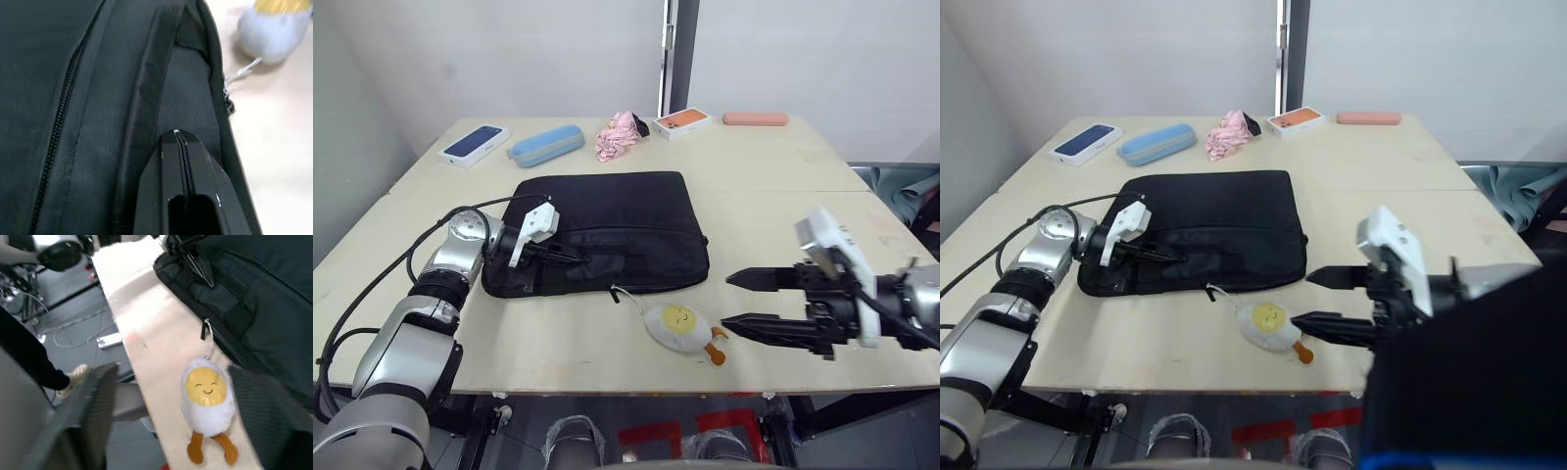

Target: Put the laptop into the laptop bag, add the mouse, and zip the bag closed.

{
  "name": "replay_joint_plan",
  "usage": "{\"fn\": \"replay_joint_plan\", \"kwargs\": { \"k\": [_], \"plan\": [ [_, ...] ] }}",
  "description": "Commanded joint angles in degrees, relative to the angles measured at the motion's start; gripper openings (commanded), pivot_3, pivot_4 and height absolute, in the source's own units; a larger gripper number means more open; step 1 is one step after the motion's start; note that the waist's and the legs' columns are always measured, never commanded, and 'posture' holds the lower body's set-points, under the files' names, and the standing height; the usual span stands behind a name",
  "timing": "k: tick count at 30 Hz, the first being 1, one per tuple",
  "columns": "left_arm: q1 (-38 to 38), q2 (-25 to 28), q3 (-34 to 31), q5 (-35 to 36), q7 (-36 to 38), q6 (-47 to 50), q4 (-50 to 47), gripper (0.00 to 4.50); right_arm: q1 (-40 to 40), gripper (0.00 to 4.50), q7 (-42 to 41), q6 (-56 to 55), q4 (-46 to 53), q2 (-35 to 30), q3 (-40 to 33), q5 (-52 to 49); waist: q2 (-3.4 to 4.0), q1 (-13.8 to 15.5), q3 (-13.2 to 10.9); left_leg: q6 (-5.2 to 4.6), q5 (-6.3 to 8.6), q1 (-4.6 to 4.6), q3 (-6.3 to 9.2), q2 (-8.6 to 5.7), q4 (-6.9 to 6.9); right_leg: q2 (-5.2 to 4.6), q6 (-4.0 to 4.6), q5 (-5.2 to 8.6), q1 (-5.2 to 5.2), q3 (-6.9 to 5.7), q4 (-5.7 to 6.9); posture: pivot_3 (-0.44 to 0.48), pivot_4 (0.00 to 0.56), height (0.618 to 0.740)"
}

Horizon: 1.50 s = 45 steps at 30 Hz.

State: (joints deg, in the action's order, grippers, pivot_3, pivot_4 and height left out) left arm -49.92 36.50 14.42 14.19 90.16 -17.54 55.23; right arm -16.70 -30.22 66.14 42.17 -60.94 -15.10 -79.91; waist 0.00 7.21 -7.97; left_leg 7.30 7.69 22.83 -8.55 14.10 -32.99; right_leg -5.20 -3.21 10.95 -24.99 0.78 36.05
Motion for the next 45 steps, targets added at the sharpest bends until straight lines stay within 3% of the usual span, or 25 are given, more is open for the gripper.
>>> {"fn": "replay_joint_plan", "kwargs": {
  "k": [1,3,8,14,15,17,27,28,34,39,45],
  "plan": [
    [-2.17,-1.58,-1.93,-2.19,2.14,-2.45,4.42,0.00,-4.90,4.44,0.24,0.06,-1.94,2.07,9.87,6.19,0.00,0.08,0.00,0.01,0.00,-0.03,0.05,0.00,-0.02,-0.02,-0.01,0.00,0.07,-0.02,0.02,0.000,0.150,0.740],
    [-2.23,-2.56,-2.40,-2.96,2.09,-3.10,5.52,0.00,-8.14,4.44,-1.55,-1.37,-4.73,4.47,19.04,15.29,-0.02,0.17,0.02,0.01,0.00,-0.04,0.06,-0.03,-0.04,-0.07,-0.01,-0.01,0.10,-0.04,0.04,0.000,0.150,0.740],
    [-0.93,-3.27,-3.80,-3.35,2.31,-2.88,5.48,0.00,-11.32,4.44,-4.91,-2.97,-10.04,8.90,32.17,27.95,-0.02,0.60,0.03,0.01,0.00,0.06,0.16,-0.06,-0.17,-0.11,-0.02,-0.04,0.13,-0.16,0.06,0.000,0.150,0.740],
    [0.54,-2.73,-4.09,-3.26,2.34,-1.18,3.14,0.00,-14.43,4.44,-8.03,-6.22,-17.53,12.60,40.60,40.41,-0.02,0.40,0.04,0.01,0.00,0.03,0.17,-0.05,-0.19,-0.11,-0.02,-0.05,0.14,-0.15,0.11,0.000,0.150,0.740],
    [0.68,-2.65,-4.17,-3.27,2.34,-0.58,2.66,0.00,-14.44,4.22,-8.81,-7.13,-18.18,12.85,41.28,42.01,-0.02,0.46,0.04,0.02,0.00,0.04,0.18,-0.05,-0.21,-0.11,-0.02,-0.05,0.12,-0.15,0.15,0.000,0.150,0.740],
    [0.98,-2.53,-4.50,-3.36,2.34,0.73,1.80,0.00,-13.62,3.69,-10.35,-7.92,-18.86,13.21,41.01,43.23,-0.02,0.49,0.04,0.02,0.00,0.05,0.20,-0.04,-0.20,-0.11,-0.02,-0.05,0.12,-0.18,0.16,0.000,0.150,0.740],
    [4.11,-2.06,-3.59,-4.29,2.34,5.13,-3.83,0.00,-9.35,0.19,-14.80,-7.41,-16.75,11.59,36.21,44.41,-0.02,0.53,0.04,0.01,0.00,0.05,0.20,-0.03,-0.20,-0.10,-0.01,-0.05,0.13,-0.17,0.12,0.000,0.150,0.740],
    [4.23,-2.03,-3.46,-4.51,2.34,5.17,-3.94,0.00,-8.87,0.02,-14.92,-7.18,-16.36,11.27,35.42,44.32,-0.02,0.55,0.04,0.01,0.00,0.05,0.20,-0.03,-0.20,-0.10,-0.02,-0.05,0.13,-0.18,0.13,0.000,0.150,0.740],
    [4.46,-2.35,-4.71,-5.41,1.87,5.61,-2.68,0.00,2.20,0.02,-21.16,-8.22,-11.17,1.48,21.38,39.18,-0.02,1.24,0.03,-0.01,0.01,0.05,0.16,-0.04,-0.17,-0.11,-0.01,-0.05,0.13,-0.10,0.03,0.000,0.150,0.740],
    [5.11,-2.13,-5.00,-6.40,1.78,4.09,-1.47,0.00,7.81,0.02,-23.41,-10.00,-12.59,-2.62,12.80,39.16,-0.02,1.18,0.04,-0.01,0.01,-0.02,0.13,-0.02,-0.18,-0.09,-0.02,-0.05,0.14,0.03,0.09,0.000,0.150,0.740],
    [5.54,-2.46,-4.56,-7.46,1.81,2.75,0.41,0.00,11.36,0.02,-25.22,-13.37,-17.17,-6.29,8.47,43.02,-0.01,1.17,0.05,-0.02,0.01,-0.06,0.04,-0.03,-0.20,-0.09,-0.01,-0.05,0.13,0.16,0.08,0.000,0.150,0.740]
  ]
}}
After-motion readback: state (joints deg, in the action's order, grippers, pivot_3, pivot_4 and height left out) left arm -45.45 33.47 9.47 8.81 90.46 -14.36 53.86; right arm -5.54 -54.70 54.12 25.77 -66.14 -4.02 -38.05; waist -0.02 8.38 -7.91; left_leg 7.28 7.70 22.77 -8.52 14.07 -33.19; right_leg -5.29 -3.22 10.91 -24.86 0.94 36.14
